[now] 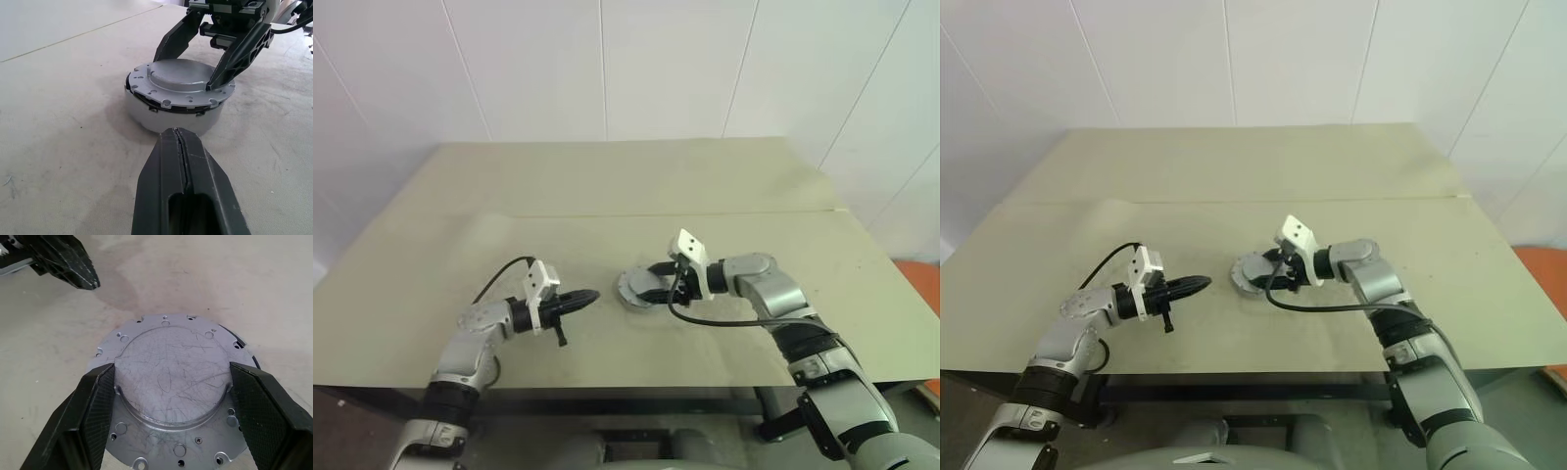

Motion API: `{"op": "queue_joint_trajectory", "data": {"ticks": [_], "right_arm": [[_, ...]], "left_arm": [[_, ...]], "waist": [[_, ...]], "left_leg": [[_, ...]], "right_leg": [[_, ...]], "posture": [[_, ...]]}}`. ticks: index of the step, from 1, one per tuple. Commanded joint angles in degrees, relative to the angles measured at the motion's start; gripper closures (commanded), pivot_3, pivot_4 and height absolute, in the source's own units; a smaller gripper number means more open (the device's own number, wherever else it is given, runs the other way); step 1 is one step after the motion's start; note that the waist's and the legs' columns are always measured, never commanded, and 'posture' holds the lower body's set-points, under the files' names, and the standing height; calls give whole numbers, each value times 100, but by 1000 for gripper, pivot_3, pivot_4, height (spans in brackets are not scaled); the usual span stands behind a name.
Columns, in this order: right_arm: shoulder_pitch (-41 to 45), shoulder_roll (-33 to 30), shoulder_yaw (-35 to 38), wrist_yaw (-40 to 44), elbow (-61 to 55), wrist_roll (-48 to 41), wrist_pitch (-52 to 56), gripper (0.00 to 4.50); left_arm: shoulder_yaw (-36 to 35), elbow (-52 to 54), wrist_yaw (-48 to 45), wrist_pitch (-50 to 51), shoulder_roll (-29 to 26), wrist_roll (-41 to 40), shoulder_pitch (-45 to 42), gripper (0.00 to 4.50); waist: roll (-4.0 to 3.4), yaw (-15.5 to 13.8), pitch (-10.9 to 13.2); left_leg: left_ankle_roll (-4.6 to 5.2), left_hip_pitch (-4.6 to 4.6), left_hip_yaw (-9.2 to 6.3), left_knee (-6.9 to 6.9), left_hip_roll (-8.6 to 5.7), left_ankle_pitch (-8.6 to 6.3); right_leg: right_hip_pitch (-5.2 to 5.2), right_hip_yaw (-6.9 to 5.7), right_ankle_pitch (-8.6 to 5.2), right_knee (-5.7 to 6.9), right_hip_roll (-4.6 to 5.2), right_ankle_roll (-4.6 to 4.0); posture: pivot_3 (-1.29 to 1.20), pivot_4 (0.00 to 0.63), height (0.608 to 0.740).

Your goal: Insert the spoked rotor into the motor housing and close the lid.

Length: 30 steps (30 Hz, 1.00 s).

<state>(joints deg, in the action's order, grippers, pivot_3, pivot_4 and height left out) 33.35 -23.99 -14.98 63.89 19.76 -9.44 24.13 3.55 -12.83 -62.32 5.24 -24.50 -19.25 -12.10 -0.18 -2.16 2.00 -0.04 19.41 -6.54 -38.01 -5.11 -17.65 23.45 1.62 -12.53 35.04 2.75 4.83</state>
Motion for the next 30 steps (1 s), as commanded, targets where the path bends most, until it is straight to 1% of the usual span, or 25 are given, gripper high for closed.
{"op": "queue_joint_trajectory", "data": {"ticks": [1,3,5,9,13,19,23,26,30], "right_arm": [[-25,0,182,114,-242,-190,-204,1306],[-80,6,250,285,-430,-400,-125,1306],[-119,-22,244,348,-504,-422,-110,1306],[-74,-7,217,105,-303,-176,-296,1306],[105,10,49,-436,198,404,-803,1306],[172,-4,-42,-469,357,577,-957,1306],[128,13,4,-302,281,417,-781,1306],[36,-38,83,90,-57,37,-320,1306],[-58,-155,9,202,-226,43,-186,1306]], "left_arm": [[-25,84,-19,-100,2,-7,-117,4500],[-24,85,-17,-100,-2,-4,-116,4500],[-21,86,-14,-103,-2,1,-113,4500],[-17,96,-10,-94,0,1,-112,4500],[10,126,2,-59,21,1,-108,4500],[15,174,16,-27,27,-6,-93,4500],[17,153,13,-34,23,4,-89,4500],[35,147,12,-38,30,16,-84,4500],[53,142,6,-36,39,21,-87,4500]], "waist": [[0,0,2],[-2,0,8],[-4,9,12],[-7,12,15],[-8,7,15],[-6,5,15],[-6,5,15],[-6,1,15],[-6,-3,15]], "left_leg": [[0,0,0,0,0,0],[0,2,0,1,0,0],[0,4,0,2,0,0],[0,5,1,3,2,0],[0,4,2,3,2,0],[0,-1,4,1,2,0],[0,-3,4,0,2,1],[0,-3,3,0,2,1],[0,4,2,4,1,0]], "right_leg": [[0,0,0,0,0,0],[1,0,0,-1,0,1],[4,0,1,-1,0,2],[8,1,3,0,-2,6],[7,1,2,0,-2,6],[0,2,-3,1,-2,-2],[-1,2,-8,3,-2,3],[0,2,-5,3,-2,-3],[5,1,1,-5,-1,0]], "posture": [[0,0,740],[0,0,740],[0,0,740],[0,0,740],[0,0,740],[0,0,740],[0,0,740],[0,0,740],[0,0,740]]}}
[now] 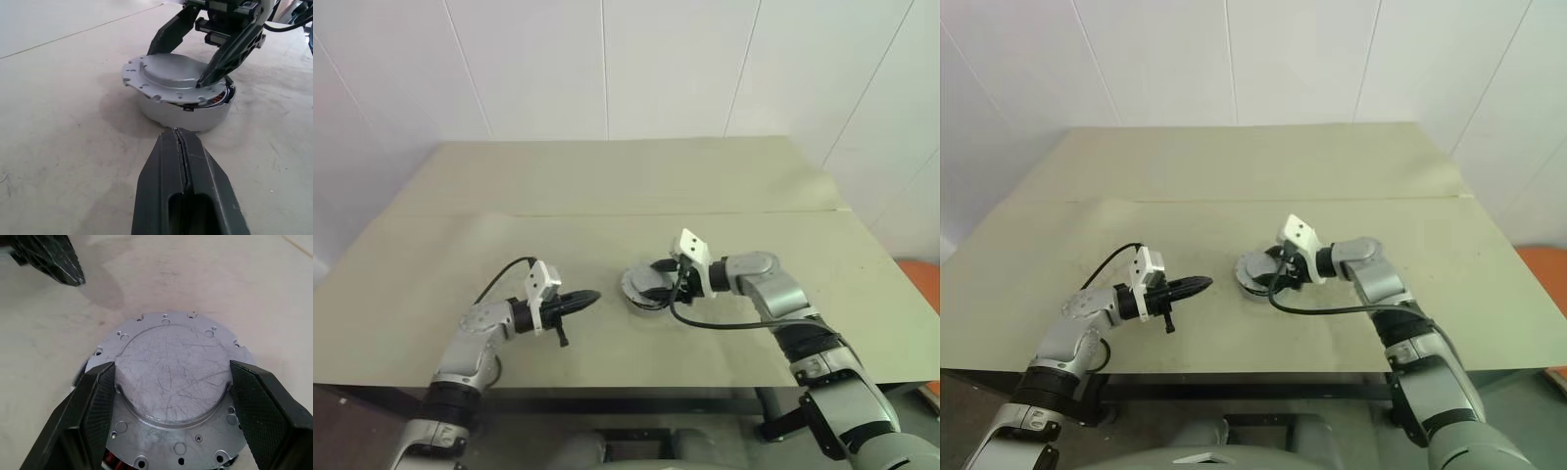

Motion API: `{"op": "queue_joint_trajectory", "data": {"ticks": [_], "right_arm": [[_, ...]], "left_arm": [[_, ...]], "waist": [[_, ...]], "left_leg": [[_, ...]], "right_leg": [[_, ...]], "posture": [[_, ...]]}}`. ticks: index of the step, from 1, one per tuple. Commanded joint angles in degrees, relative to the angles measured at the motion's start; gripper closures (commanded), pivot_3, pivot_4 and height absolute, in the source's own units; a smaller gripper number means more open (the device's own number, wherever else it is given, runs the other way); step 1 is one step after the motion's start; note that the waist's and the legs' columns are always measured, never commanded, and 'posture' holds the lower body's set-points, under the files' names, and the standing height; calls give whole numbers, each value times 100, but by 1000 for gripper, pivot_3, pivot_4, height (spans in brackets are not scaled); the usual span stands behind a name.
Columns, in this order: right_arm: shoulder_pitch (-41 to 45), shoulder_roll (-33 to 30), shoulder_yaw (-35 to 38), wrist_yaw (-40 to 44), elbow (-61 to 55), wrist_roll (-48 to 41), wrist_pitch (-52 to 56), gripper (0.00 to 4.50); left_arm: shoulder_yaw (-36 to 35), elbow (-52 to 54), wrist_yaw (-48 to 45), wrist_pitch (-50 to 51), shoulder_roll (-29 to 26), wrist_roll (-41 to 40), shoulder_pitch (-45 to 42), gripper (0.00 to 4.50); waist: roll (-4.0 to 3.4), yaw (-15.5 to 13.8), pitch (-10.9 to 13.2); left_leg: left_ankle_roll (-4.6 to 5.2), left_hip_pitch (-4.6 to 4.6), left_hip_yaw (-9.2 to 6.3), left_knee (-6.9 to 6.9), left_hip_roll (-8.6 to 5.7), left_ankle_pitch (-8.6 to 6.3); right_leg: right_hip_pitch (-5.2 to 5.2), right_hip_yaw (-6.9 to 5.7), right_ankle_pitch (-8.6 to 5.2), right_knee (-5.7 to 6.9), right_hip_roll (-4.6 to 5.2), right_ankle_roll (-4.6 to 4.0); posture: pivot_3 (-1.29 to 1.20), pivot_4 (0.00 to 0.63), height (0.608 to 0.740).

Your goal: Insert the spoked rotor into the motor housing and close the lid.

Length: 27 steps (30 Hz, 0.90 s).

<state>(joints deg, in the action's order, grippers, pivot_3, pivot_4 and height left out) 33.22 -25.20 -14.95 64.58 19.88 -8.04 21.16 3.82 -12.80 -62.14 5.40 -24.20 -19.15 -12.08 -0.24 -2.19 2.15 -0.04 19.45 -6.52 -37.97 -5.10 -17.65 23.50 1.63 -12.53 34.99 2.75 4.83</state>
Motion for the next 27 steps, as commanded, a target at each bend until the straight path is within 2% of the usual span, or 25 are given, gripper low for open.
{"op": "queue_joint_trajectory", "data": {"ticks": [1,7,11,22,27], "right_arm": [[-48,-30,23,106,-259,-105,124,1306],[2,-29,73,-50,-297,-35,105,1306],[-34,-203,-162,-13,-252,259,-36,1306],[-93,-270,0,200,-608,-87,297,1306],[-126,-389,-223,125,-526,226,130,1306]], "left_arm": [[27,141,-15,-47,8,10,-89,4500],[38,166,-19,-10,-1,10,-98,4500],[36,204,-17,18,-8,2,-86,4500],[60,252,-7,48,-8,8,-62,4500],[77,282,8,66,-24,-13,-54,4500]], "waist": [[0,0,0],[0,-1,0],[0,-6,0],[0,-8,1],[1,-11,1]], "left_leg": [[0,1,0,3,0,0],[-1,3,0,7,0,-1],[-1,2,0,6,-1,-1],[0,4,0,6,-1,-1],[0,4,0,6,-2,-1]], "right_leg": [[1,0,2,-2,1,3],[3,0,1,-4,2,4],[1,0,0,-4,2,4],[2,-1,0,-6,3,4],[1,-1,-1,-7,4,5]], "posture": [[0,0,740],[0,0,740],[0,0,740],[0,0,740],[0,0,740]]}}
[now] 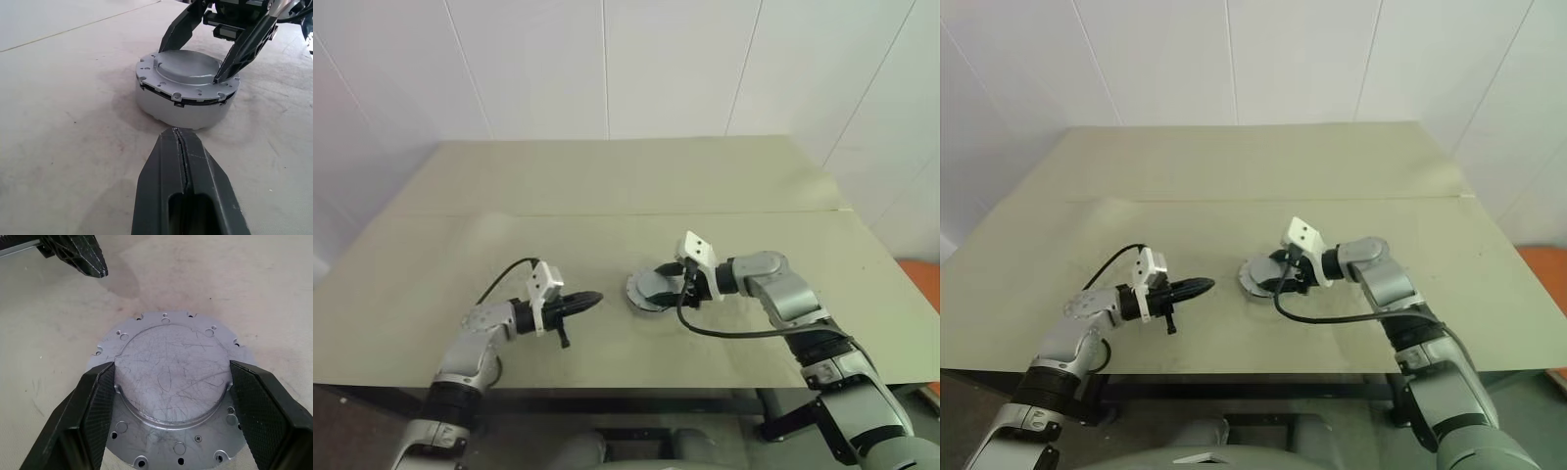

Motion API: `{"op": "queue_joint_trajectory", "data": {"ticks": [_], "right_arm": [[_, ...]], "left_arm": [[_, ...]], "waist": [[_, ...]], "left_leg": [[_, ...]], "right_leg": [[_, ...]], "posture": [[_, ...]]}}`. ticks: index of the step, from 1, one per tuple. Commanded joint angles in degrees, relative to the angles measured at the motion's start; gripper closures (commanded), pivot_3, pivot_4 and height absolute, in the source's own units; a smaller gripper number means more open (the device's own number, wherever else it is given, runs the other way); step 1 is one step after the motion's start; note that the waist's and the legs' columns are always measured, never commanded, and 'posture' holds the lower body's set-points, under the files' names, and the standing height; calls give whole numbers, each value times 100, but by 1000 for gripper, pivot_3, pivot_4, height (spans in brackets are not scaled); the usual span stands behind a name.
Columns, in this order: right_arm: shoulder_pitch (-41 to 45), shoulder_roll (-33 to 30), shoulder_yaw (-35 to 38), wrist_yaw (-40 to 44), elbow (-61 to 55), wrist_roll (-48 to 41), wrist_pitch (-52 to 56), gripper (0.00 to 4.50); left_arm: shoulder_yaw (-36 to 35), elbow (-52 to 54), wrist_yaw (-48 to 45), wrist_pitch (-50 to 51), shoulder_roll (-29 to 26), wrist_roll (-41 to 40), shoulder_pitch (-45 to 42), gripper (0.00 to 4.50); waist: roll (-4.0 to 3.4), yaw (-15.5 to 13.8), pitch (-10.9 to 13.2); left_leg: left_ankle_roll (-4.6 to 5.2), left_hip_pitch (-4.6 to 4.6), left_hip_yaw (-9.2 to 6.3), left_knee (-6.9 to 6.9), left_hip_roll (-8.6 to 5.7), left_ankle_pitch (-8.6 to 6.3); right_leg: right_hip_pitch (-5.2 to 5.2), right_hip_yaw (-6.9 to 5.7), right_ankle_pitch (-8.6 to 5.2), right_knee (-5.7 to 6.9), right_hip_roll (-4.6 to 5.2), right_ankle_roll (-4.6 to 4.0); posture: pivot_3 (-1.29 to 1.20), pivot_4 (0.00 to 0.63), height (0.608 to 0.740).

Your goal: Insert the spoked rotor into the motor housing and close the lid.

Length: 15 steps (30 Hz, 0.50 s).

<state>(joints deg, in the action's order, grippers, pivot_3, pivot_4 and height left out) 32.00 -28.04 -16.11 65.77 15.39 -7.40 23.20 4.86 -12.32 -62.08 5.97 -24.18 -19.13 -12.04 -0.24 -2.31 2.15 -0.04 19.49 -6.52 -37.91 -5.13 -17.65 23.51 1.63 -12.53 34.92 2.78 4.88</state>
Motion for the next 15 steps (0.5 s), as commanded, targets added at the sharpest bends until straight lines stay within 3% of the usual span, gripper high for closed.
{"op": "queue_joint_trajectory", "data": {"ticks": [1,15], "right_arm": [[-8,-103,-112,-1,-67,166,-85,1306],[6,-273,-404,-141,142,593,35,1306]], "left_arm": [[-23,237,5,12,-30,-18,-58,4500],[-16,340,43,116,-33,-35,-79,4500]], "waist": [[0,1,0],[2,0,-2]], "left_leg": [[0,-1,0,0,0,0],[0,-11,0,-2,1,0]], "right_leg": [[-1,0,0,-1,0,0],[-11,0,-18,1,0,10]], "posture": [[0,0,740],[0,0,740]]}}
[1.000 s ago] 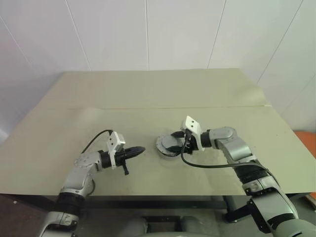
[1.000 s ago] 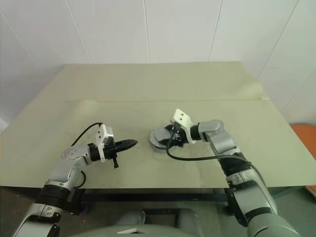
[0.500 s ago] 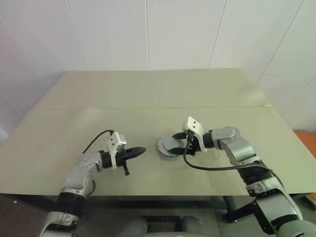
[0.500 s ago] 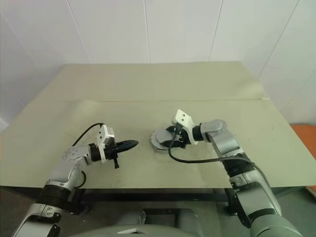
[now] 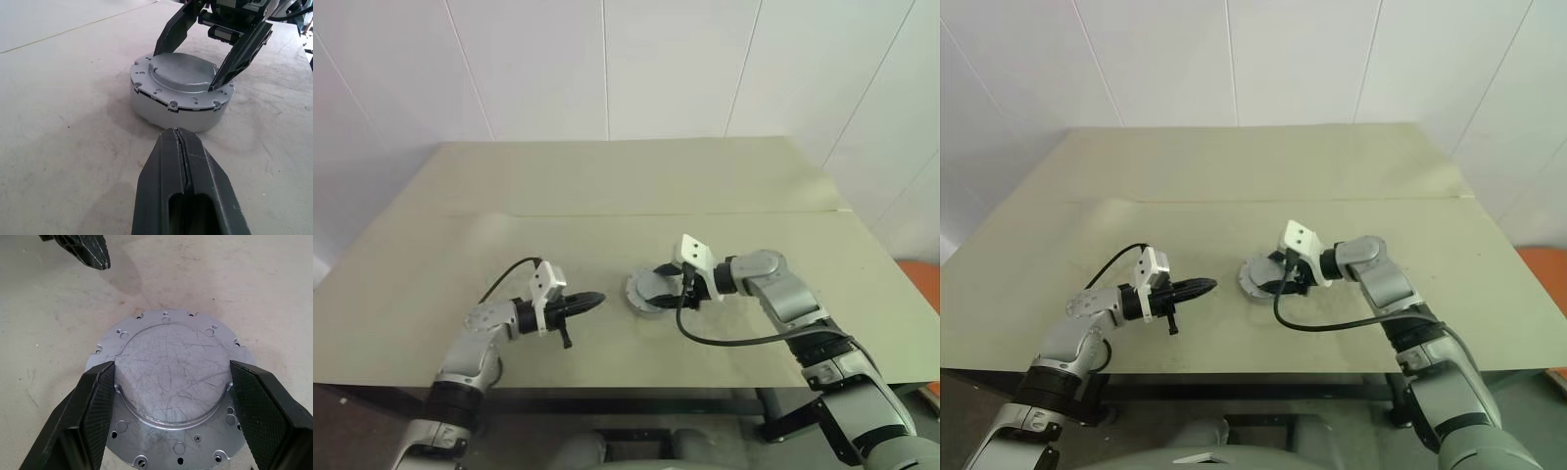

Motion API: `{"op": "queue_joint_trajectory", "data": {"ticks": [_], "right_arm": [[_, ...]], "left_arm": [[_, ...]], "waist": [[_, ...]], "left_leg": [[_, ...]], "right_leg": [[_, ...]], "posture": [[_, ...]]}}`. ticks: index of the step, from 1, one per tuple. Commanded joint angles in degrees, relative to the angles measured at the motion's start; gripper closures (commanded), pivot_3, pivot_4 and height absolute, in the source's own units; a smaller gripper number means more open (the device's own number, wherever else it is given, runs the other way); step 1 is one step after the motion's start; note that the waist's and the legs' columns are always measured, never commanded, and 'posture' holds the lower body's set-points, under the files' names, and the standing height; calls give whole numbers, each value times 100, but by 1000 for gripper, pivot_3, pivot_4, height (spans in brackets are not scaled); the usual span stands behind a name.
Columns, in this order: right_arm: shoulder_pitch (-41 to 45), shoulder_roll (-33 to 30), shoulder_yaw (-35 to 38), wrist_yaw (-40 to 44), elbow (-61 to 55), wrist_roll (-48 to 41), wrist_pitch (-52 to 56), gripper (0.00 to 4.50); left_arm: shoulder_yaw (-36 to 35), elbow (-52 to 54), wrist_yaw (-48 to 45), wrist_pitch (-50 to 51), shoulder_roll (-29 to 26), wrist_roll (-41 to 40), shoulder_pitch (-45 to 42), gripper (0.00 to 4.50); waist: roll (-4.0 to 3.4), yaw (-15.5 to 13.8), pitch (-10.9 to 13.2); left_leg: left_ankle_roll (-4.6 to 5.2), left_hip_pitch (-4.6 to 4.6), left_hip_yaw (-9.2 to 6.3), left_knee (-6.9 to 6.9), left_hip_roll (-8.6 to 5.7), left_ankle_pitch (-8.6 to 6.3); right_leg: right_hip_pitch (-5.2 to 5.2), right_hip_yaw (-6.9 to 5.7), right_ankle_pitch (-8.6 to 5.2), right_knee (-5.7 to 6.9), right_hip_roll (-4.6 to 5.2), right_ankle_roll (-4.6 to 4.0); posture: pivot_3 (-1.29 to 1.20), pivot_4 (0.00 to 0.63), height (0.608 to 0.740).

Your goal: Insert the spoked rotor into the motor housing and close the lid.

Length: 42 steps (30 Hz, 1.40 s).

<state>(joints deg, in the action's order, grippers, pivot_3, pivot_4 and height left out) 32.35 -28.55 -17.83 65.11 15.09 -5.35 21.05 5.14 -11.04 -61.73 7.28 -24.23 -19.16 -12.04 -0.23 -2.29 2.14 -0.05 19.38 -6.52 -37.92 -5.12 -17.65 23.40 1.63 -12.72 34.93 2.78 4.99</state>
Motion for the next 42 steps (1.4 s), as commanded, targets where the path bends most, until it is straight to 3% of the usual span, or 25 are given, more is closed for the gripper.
{"op": "queue_joint_trajectory", "data": {"ticks": [1,19,24,33,42], "right_arm": [[-26,-242,-258,-78,203,415,279,1306],[-20,-340,-393,-121,414,433,248,1306],[-54,-308,-411,-126,489,420,219,1306],[10,-235,-423,-175,603,404,189,1306],[-184,-290,-354,-322,395,413,264,1306]], "left_arm": [[-40,208,12,-17,-24,-27,-85,4500],[-14,200,65,-6,-2,-29,-149,4500],[-4,41,64,123,322,-195,-660,4500],[750,-1859,156,-159,1111,803,-2407,4500],[1465,-3140,87,-727,1269,1809,-2716,4500]], "waist": [[1,-5,-1],[5,-18,-4],[9,-29,-6],[16,-7,-12],[18,-16,-27]], "left_leg": [[0,0,0,-1,0,0],[0,0,0,-7,-5,0],[0,-2,0,-13,-4,0],[1,-9,0,-20,-5,1],[0,-14,-7,-18,-3,1]], "right_leg": [[0,0,0,0,0,0],[-11,-3,-2,-7,8,1],[-20,-12,-3,-7,11,1],[-32,-13,7,-8,2,19],[-38,-18,7,-7,4,21]], "posture": [[0,0,740],[0,0,740],[0,0,740],[0,0,740],[0,0,740]]}}
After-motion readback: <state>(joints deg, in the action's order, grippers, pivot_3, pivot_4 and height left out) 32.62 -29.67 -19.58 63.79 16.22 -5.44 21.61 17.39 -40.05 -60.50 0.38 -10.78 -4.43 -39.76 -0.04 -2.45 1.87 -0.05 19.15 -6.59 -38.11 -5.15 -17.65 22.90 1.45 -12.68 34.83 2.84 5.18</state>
